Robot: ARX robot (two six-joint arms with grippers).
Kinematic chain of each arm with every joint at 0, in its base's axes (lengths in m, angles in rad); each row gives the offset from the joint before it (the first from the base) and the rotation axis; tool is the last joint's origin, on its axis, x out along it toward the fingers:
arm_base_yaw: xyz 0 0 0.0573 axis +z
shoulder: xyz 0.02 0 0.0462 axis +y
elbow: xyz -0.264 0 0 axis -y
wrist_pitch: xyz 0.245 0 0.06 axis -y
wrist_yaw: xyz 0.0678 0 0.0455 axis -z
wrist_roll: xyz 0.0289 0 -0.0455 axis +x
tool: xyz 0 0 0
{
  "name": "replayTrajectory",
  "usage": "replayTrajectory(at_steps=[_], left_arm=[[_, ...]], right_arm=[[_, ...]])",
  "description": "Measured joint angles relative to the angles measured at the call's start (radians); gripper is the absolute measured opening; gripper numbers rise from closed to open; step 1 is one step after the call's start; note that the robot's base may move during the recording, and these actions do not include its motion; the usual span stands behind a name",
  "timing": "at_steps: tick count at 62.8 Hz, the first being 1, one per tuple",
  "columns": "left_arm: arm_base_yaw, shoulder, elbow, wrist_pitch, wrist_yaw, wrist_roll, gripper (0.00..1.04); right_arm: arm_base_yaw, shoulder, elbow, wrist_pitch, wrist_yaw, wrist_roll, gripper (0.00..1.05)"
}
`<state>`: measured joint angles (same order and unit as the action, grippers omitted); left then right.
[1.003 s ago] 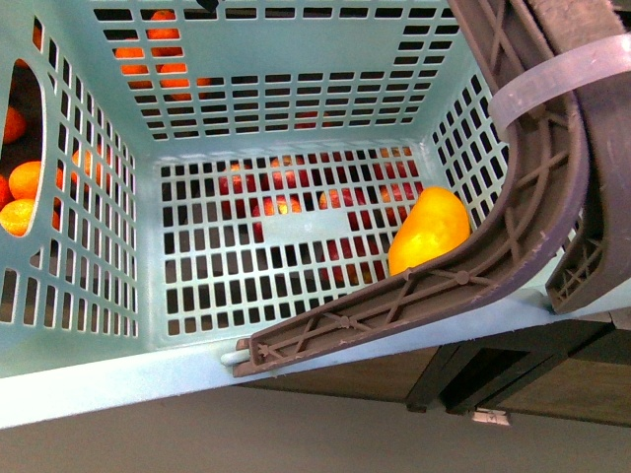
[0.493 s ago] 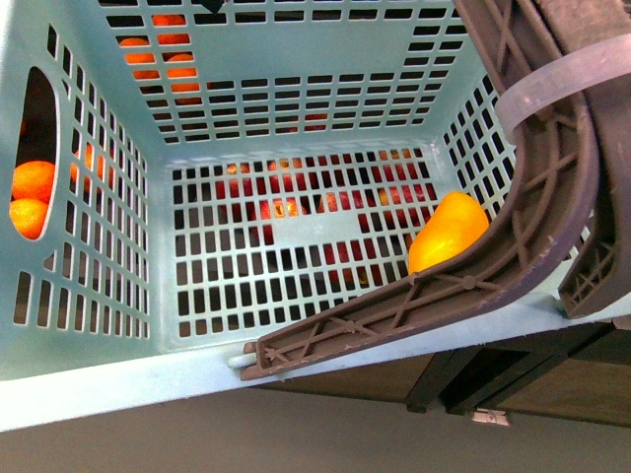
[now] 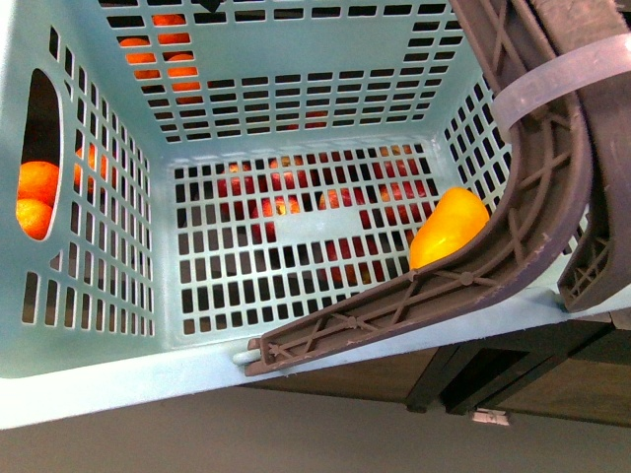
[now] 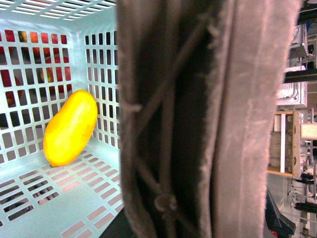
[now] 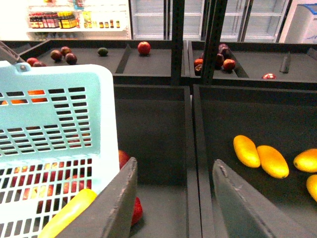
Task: Pick mango and avocado into basket
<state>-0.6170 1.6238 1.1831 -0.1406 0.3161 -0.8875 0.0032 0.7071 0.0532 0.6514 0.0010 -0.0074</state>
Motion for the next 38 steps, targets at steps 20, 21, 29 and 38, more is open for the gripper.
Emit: replayTrajectory(at_steps=[20,21,29,38], left_arm=[[0.000,0.000,0.000,0.000,-0.002,0.000,0.14],[0.000,0.000,0.000,0.000,-0.001,0.000,0.14],[0.000,0.000,0.000,0.000,0.000,0.000,0.14],[0.000,0.000,0.000,0.000,0.000,-0.001,0.14]], right_arm=[[0.000,0.000,0.000,0.000,0.000,0.001,0.97],[0.000,0.000,0.000,0.000,0.000,0.001,0.96],[0.000,0.000,0.000,0.000,0.000,0.001,0.96],[0.000,0.000,0.000,0.000,0.000,0.001,0.96]])
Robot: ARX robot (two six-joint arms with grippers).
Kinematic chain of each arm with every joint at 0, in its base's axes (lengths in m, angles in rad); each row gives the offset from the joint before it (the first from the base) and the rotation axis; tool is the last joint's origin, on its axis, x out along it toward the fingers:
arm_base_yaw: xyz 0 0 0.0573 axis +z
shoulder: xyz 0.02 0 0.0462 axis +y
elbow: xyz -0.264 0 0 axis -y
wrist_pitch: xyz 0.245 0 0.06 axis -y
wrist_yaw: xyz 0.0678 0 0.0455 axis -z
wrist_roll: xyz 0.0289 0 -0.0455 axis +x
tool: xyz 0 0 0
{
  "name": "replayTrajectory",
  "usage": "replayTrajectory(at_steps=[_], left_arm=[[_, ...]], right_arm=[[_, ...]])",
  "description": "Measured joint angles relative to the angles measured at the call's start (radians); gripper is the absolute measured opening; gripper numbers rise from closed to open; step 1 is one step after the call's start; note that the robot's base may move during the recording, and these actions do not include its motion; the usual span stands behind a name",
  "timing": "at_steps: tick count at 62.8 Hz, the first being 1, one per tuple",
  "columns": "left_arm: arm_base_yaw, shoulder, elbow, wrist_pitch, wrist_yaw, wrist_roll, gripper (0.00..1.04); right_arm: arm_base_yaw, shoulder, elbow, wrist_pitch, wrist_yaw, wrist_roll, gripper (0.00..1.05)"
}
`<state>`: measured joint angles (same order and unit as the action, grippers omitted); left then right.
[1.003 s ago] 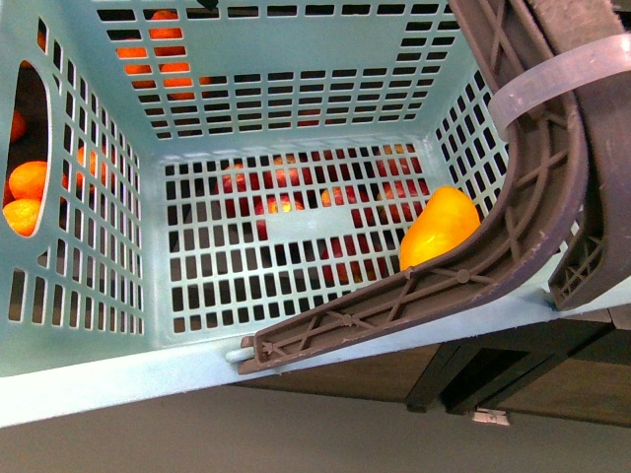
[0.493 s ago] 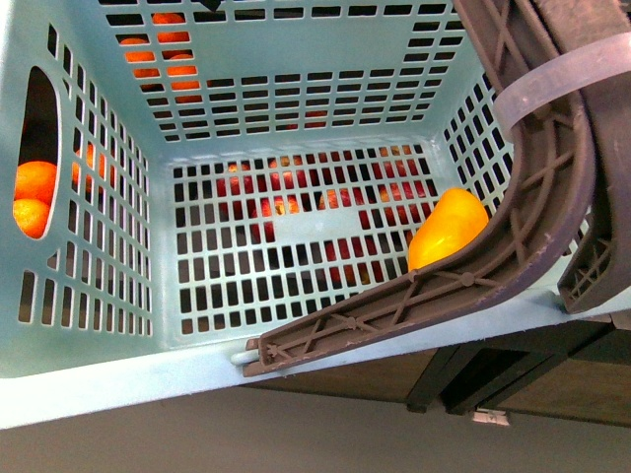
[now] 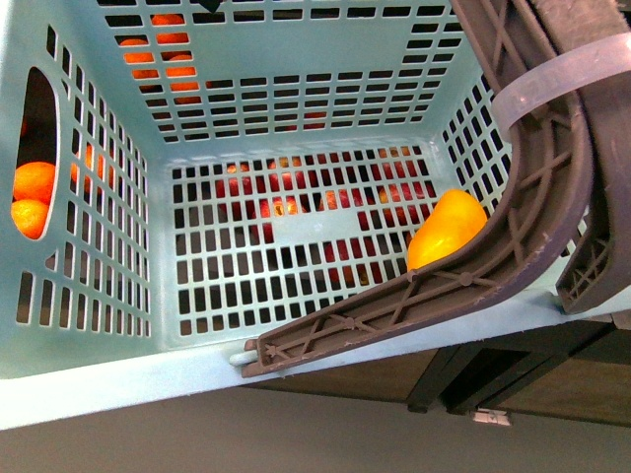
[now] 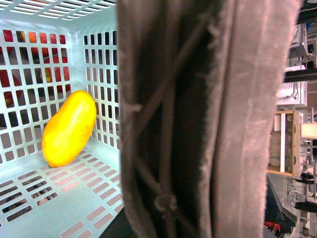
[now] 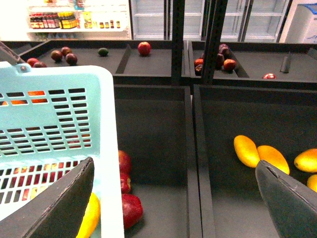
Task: Pick mango and avocado into basket
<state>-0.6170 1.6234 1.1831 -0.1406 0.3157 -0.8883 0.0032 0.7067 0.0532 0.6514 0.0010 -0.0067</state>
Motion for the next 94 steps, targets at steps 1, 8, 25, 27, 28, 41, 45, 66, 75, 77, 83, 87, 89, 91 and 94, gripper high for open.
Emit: replayTrajectory(at_steps=[1,8,25,27,28,41,45,66,75,77,83,87,89,91,94], left_arm=[[0.000,0.000,0.000,0.000,0.000,0.000,0.14],[-0.004,0.000,0.000,0.000,0.002,0.001,0.14],[-0.008,0.000,0.000,0.000,0.020,-0.005,0.14],[-0.007,0.002,0.000,0.000,0.013,-0.006,0.14],[-0.006,0.002,0.000,0.000,0.011,-0.007,0.14],[-0.002,0.000,0.000,0.000,-0.004,0.002,0.14],[-0.001,0.000,0.000,-0.001,-0.004,0.000,0.14],[-0.001,0.000,0.000,-0.001,0.006,0.000,0.14],[-0.001,0.000,0.000,-0.001,0.001,0.001,0.14],[-0.001,0.000,0.000,-0.002,-0.005,0.003,0.14],[0.000,0.000,0.000,-0.001,-0.005,0.004,0.14],[0.000,0.000,0.000,-0.001,0.000,0.002,0.14],[0.000,0.000,0.000,-0.002,-0.001,0.002,0.14],[0.000,0.000,0.000,-0.002,0.002,0.000,0.14],[0.000,0.000,0.000,-0.002,0.001,0.000,0.14]], right_arm=[[0.000,0.000,0.000,0.000,0.000,0.000,0.96],[-0.002,0.000,0.000,0.000,0.002,0.000,0.96],[-0.002,0.001,0.000,-0.001,0.001,0.000,0.96],[-0.002,0.000,-0.001,-0.001,0.000,0.000,0.96],[-0.002,-0.002,-0.001,-0.001,0.000,0.000,0.96],[-0.003,-0.002,-0.002,-0.002,0.001,0.000,0.96],[-0.003,-0.003,-0.004,-0.003,0.000,0.000,0.96],[-0.003,-0.002,-0.005,-0.003,-0.001,0.000,0.96],[-0.003,-0.002,-0.005,-0.003,-0.001,0.000,0.96],[-0.003,-0.001,-0.005,-0.004,-0.001,0.000,0.96],[-0.003,-0.002,-0.005,-0.004,-0.001,0.000,0.96],[-0.003,-0.002,-0.005,-0.004,-0.001,0.000,0.96],[-0.003,-0.002,-0.005,-0.004,-0.001,0.000,0.96],[-0.003,-0.002,-0.005,-0.004,-0.001,0.000,0.96],[-0.003,-0.002,-0.005,-0.004,-0.001,0.000,0.96]])
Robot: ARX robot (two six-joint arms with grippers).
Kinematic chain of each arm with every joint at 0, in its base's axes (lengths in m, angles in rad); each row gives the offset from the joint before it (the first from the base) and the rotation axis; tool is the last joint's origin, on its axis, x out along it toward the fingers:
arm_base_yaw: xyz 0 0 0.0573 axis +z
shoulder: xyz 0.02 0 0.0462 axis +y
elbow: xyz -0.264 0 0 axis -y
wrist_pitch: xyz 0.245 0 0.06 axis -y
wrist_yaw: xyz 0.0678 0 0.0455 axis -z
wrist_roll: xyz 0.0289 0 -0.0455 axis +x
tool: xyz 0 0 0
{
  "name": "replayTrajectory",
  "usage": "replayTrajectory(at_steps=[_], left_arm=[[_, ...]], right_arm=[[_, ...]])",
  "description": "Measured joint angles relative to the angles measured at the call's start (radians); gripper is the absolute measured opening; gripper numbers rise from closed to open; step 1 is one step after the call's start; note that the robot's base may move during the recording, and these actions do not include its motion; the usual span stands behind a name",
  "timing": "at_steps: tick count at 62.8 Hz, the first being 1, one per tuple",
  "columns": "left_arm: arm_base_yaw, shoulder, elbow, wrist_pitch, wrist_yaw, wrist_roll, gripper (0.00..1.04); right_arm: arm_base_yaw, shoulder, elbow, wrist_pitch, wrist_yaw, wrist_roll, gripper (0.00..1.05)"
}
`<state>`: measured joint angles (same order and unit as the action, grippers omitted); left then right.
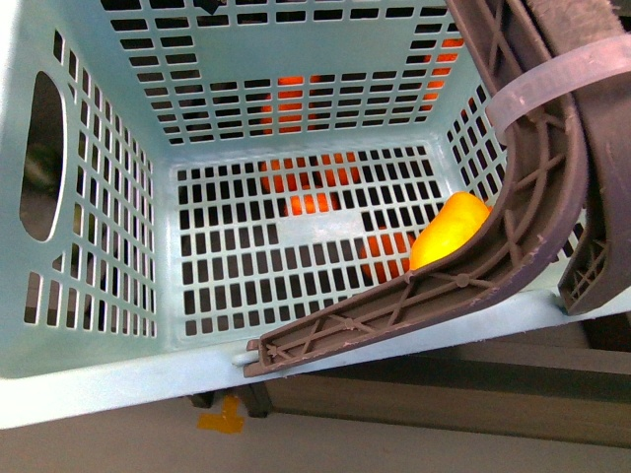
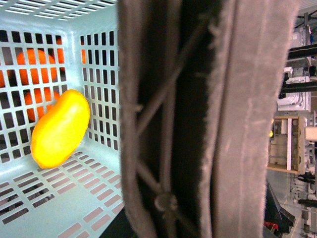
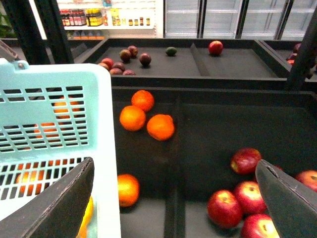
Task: Pick mango and avocado into basket
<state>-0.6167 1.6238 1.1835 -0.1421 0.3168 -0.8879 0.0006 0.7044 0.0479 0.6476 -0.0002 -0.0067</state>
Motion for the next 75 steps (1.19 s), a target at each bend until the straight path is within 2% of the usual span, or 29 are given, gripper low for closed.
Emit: replayTrajectory(at_steps=[75], left_arm=[[0.006,0.000,0.000,0.000,-0.004,0.001,0.14]], right_arm=[[-0.001,0.001,-0.003,0.000,-0.005,0.000,0.96]])
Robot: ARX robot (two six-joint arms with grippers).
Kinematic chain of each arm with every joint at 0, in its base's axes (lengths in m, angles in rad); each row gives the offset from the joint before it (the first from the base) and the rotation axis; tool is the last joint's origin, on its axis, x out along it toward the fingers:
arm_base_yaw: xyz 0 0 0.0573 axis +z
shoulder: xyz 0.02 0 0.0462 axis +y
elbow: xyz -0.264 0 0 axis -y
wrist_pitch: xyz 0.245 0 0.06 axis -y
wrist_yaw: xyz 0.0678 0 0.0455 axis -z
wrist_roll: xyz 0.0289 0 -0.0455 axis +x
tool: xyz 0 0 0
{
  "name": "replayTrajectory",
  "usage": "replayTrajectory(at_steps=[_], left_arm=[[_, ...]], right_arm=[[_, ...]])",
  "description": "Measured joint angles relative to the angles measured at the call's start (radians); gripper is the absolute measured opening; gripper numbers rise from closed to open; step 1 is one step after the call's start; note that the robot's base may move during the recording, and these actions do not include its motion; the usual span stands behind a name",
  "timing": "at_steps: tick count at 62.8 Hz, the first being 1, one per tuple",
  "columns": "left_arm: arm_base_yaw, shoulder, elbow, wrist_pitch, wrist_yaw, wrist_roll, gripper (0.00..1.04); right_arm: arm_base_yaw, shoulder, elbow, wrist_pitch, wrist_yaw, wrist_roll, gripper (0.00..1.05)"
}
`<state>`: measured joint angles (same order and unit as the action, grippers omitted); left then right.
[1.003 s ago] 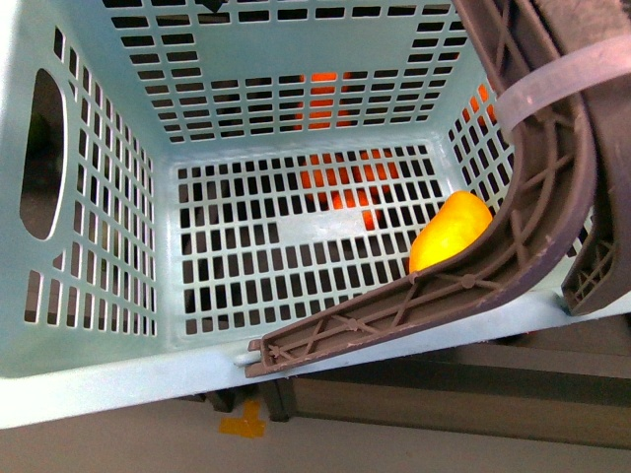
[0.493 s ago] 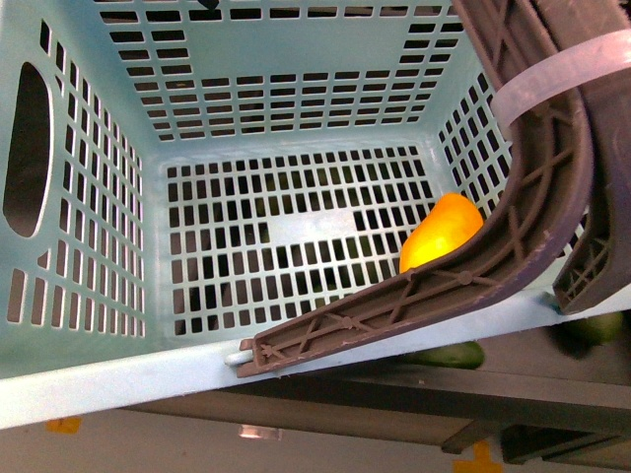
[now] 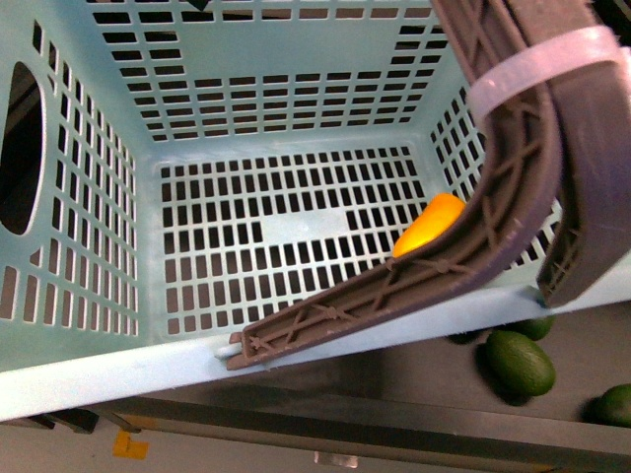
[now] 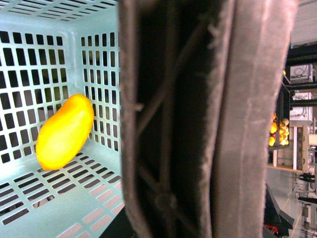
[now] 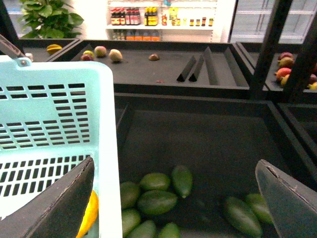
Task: Pick mango and avocado into basket
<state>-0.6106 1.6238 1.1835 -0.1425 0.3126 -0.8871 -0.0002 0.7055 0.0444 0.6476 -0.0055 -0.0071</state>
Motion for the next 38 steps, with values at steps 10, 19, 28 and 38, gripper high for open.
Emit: replayTrajectory(at_steps=[10,19,28,38], left_arm=[[0.009,0.000,0.000,0.000,-0.022,0.007,0.14],[0.005,0.000,0.000,0.000,-0.004,0.001,0.14],[-0.003,0.000,0.000,0.000,0.010,-0.001,0.14],[-0.011,0.000,0.000,0.000,0.020,-0.003,0.14]], right_arm=[[0.000,0.000,0.000,0.000,0.002,0.000,0.96],[0.000,-0.001,0.000,0.000,0.002,0.000,0.96],[0.019,0.009,0.031,-0.099,0.100,0.050,0.96],[-0.065,0.055,0.249,-0.698,0.380,0.261,0.96]])
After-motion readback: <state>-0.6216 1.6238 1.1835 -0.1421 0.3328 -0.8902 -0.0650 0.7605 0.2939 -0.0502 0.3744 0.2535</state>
